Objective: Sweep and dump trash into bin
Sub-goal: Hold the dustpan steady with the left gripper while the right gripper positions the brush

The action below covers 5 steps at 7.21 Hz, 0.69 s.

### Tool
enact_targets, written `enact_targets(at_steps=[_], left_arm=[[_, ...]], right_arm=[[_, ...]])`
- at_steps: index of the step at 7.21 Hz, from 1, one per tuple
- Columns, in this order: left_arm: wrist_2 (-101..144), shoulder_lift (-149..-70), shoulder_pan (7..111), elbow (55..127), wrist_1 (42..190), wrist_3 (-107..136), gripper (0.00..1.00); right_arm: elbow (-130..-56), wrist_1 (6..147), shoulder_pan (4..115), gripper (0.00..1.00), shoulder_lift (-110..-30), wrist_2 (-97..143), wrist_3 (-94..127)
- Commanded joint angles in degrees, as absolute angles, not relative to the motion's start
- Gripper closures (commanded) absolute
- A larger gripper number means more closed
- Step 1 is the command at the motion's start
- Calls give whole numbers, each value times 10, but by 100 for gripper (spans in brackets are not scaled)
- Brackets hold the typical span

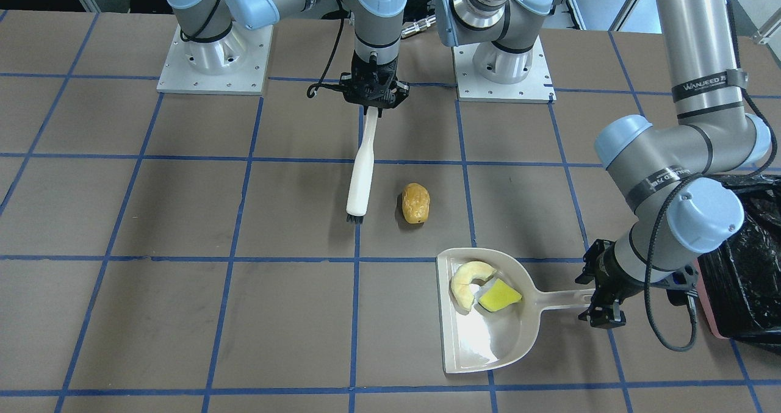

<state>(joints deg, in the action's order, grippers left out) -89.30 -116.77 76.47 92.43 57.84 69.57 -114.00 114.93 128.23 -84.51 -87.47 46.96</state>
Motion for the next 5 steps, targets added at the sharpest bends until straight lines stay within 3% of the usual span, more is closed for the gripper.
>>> enact_targets(at_steps=[1, 5], left_arm=[[-904, -1164, 770, 923, 564, 774, 29], [-966, -1179, 779, 949, 535, 829, 29]], right_arm=[[-1140, 1150, 1282, 82, -844, -875, 469], [-1141, 1151, 1282, 82, -836, -873, 469]])
